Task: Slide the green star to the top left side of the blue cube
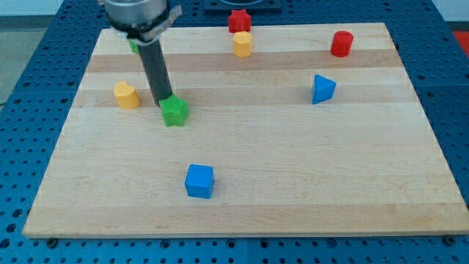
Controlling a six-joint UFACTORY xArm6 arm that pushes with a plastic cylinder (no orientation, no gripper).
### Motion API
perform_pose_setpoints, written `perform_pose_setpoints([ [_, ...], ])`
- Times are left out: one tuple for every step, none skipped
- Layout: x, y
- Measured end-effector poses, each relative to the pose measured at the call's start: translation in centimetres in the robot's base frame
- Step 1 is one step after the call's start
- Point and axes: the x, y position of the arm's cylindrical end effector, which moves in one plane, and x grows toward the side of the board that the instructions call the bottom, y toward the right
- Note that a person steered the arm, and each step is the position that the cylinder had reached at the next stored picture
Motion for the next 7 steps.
perform_pose_setpoints([
  [1.9,0.6],
  [-2.3,1.3],
  [1.7,3.4],
  [6.4,2.1],
  [5.1,2.7],
  [3.2,2.7],
  [2.8,2.9],
])
